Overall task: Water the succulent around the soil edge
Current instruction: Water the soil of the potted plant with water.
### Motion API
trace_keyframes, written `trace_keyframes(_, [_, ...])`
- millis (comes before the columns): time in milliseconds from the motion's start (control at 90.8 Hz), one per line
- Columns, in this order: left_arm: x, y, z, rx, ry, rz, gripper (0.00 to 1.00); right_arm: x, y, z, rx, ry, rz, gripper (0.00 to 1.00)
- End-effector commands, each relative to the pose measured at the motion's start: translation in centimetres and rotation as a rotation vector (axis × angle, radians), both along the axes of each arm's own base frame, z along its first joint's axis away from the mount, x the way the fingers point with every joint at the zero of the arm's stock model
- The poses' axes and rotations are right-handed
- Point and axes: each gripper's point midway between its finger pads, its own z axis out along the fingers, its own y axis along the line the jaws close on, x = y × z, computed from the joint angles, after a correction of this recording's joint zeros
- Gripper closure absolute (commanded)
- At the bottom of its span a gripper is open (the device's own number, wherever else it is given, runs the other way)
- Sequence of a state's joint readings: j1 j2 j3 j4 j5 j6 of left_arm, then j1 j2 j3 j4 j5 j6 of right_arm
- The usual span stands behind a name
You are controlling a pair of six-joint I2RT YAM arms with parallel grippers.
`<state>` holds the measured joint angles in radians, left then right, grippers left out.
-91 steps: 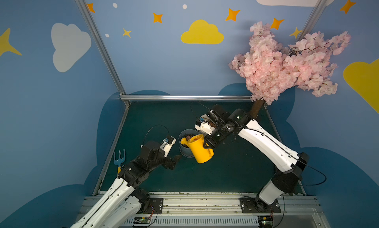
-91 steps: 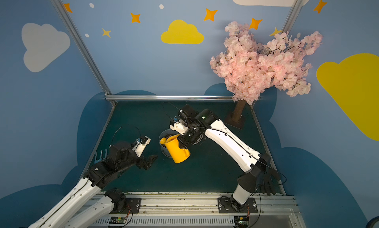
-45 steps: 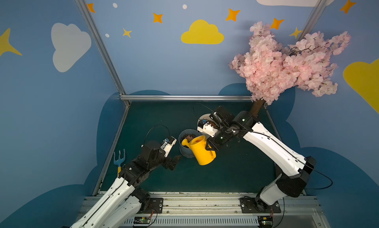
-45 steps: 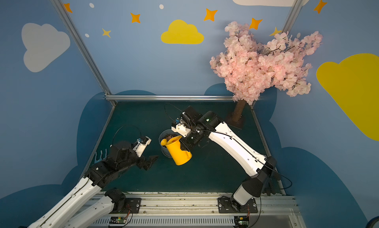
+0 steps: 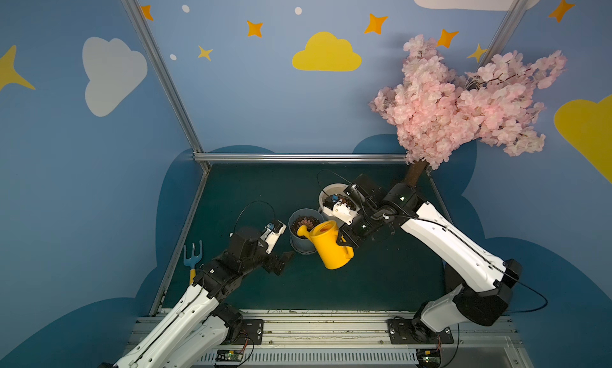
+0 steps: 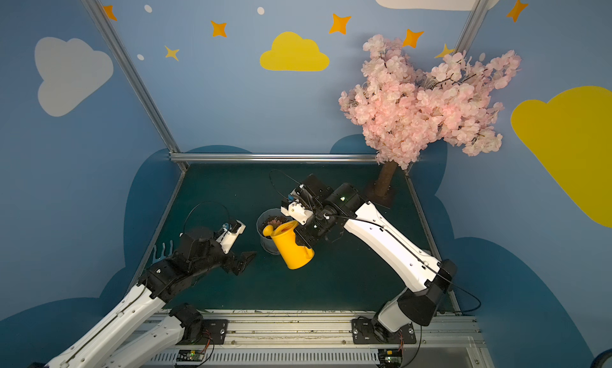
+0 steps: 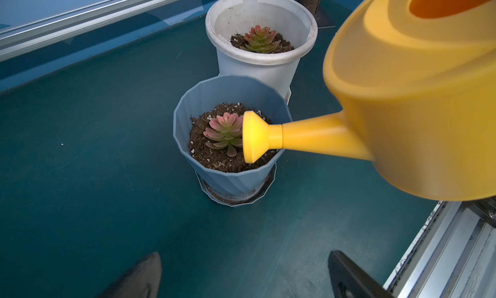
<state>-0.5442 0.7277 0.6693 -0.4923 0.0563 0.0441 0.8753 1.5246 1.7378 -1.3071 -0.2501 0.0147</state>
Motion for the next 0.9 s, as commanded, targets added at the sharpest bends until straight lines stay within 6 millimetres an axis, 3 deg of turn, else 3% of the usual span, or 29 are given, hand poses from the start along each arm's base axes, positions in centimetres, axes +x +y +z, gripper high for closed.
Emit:
trace_keyframes(0, [-0.3,-0.1,-0.6,0.006,0.020,-0.014,0.00,-0.8,-0.8,0.4,-0.001,-0.007,0.002,1.00])
trace_keyframes(892, [-0.2,-0.2,-0.9,0.010,0.022,-0.015,0.00,-1.2,-2.2,-0.2,-0.034,-0.024,-0.015,1.00])
